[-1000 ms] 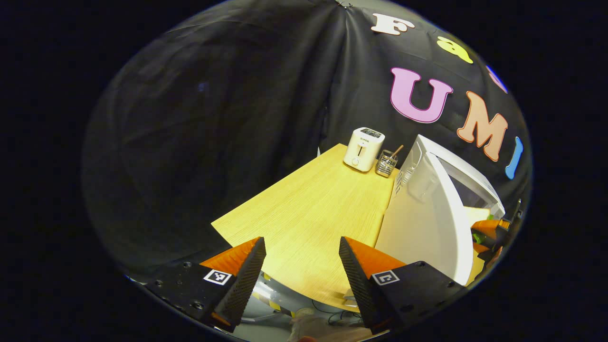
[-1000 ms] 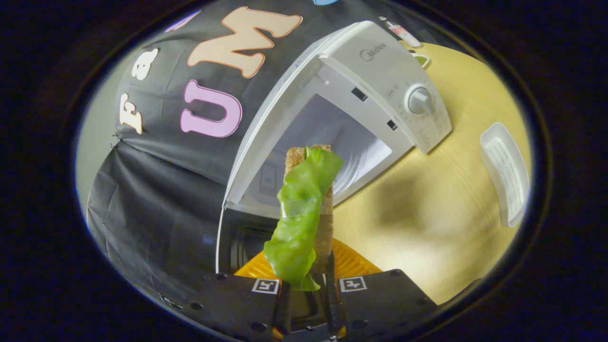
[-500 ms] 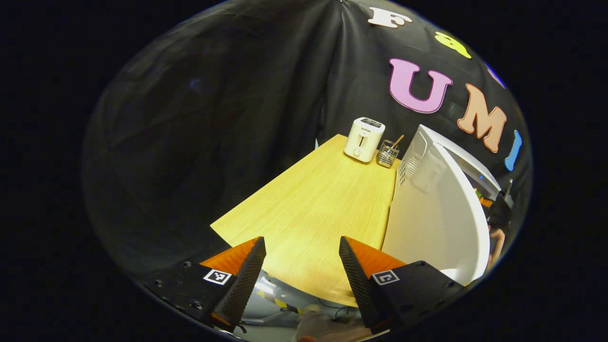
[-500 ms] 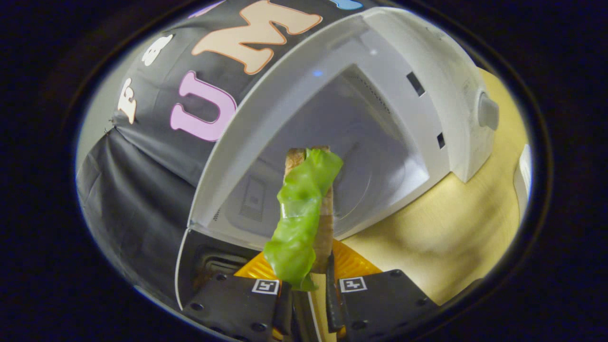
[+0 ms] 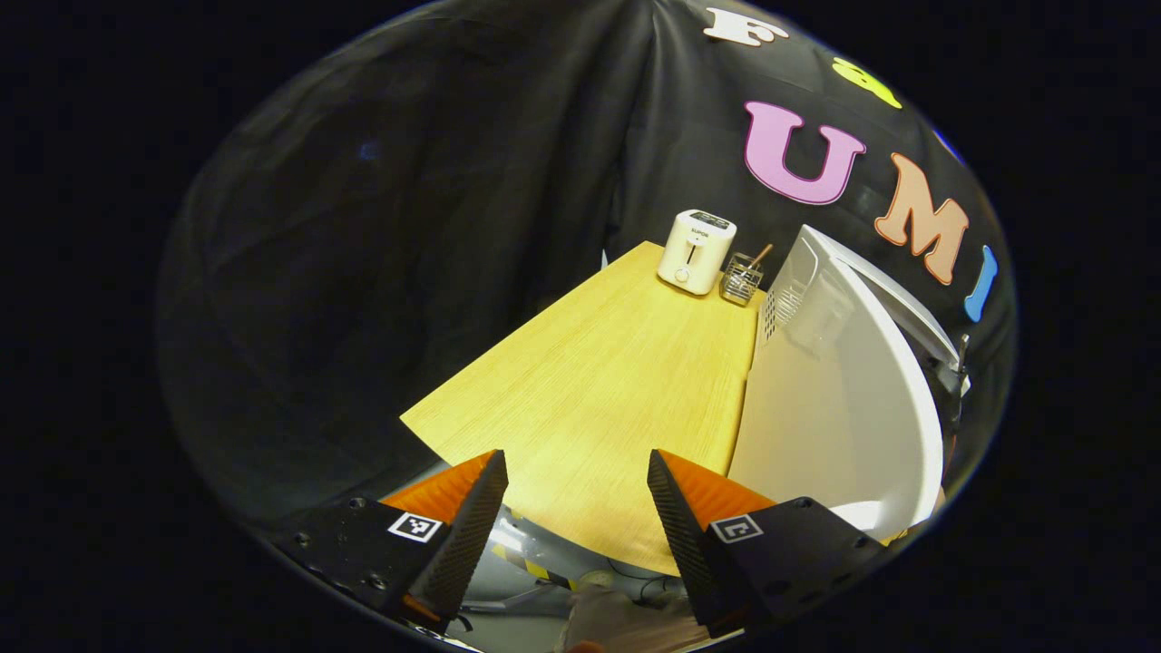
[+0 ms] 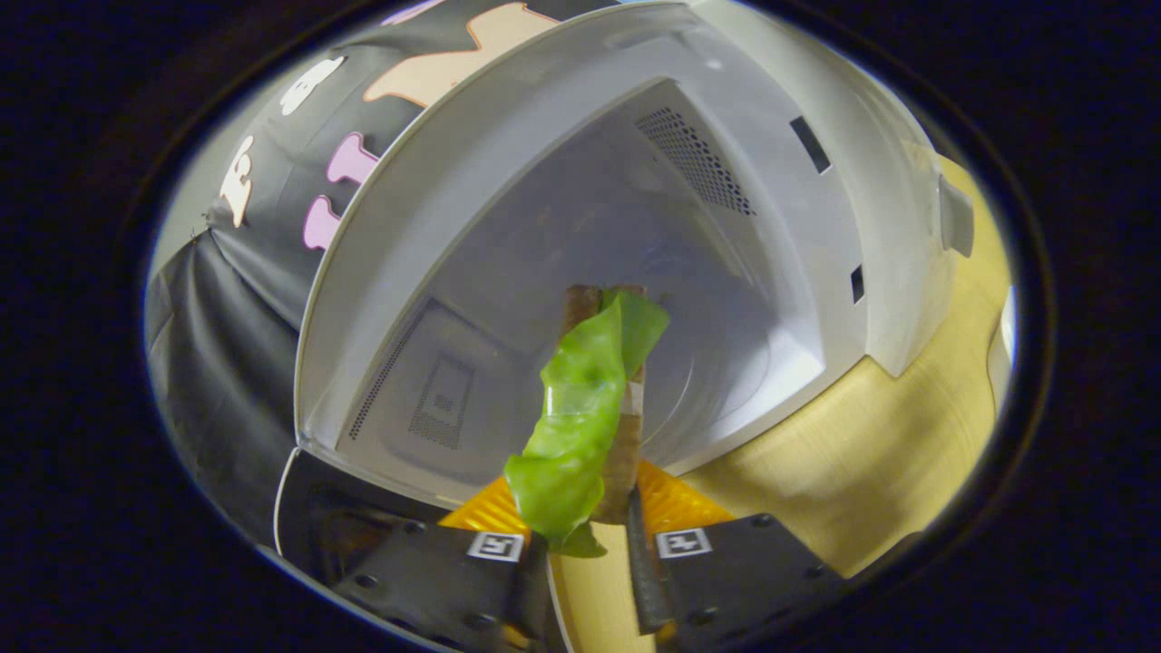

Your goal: Open the microwave oven with the left hand, put the food in, and close the microwave oven.

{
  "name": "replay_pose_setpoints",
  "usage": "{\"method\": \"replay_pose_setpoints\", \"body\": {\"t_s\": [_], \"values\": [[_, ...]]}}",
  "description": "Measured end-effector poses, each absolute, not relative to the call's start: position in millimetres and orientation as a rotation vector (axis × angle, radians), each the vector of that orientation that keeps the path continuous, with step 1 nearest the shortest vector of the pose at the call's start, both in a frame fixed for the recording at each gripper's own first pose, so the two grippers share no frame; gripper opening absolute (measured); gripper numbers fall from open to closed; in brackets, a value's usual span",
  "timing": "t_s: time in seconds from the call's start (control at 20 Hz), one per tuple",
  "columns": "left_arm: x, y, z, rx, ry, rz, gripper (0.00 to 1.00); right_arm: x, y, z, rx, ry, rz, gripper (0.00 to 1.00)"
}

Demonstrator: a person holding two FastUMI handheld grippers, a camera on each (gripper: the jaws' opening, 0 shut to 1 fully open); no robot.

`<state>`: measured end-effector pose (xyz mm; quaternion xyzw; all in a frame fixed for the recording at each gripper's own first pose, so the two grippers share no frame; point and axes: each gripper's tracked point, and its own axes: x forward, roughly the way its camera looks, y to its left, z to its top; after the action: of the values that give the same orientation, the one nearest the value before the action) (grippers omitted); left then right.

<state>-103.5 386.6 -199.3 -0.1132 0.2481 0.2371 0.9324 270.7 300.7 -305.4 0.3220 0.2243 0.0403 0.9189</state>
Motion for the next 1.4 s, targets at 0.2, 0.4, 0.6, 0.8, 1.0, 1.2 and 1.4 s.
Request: {"method": "replay_pose_setpoints", "body": {"t_s": [0.2, 0.4, 0.6, 0.8, 1.0, 1.2, 1.4], "values": [[-92.0, 378.1, -201.2, -0.237, 0.516, 0.466, 0.92, 279.2, 285.0, -307.4, 0.598, 0.414, 0.01, 0.52], [-94.6, 378.6, -204.2, -0.24, 0.524, 0.464, 0.92, 273.9, 259.0, -316.4, 0.44, 0.393, -0.065, 0.72], [-93.7, 377.6, -204.1, -0.236, 0.529, 0.459, 0.92, 266.6, 251.9, -310.9, 0.338, 0.345, -0.06, 0.91], [-90.7, 373.1, -203.9, -0.236, 0.528, 0.448, 0.92, 252.8, 248.2, -306.1, 0.285, 0.335, -0.054, 0.99], [-87.2, 368.1, -201.5, -0.215, 0.521, 0.428, 0.92, 231.3, 251.6, -299.8, 0.251, 0.341, -0.016, 0.99], [-82.1, 359.0, -199.2, -0.224, 0.512, 0.392, 0.92, 204.2, 252.5, -295.6, 0.209, 0.359, 0.014, 0.92], [-75.3, 349.7, -198.4, -0.186, 0.517, 0.35, 0.74, 177.1, 245.3, -282.6, 0.182, 0.358, 0.031, 0.92]]}}
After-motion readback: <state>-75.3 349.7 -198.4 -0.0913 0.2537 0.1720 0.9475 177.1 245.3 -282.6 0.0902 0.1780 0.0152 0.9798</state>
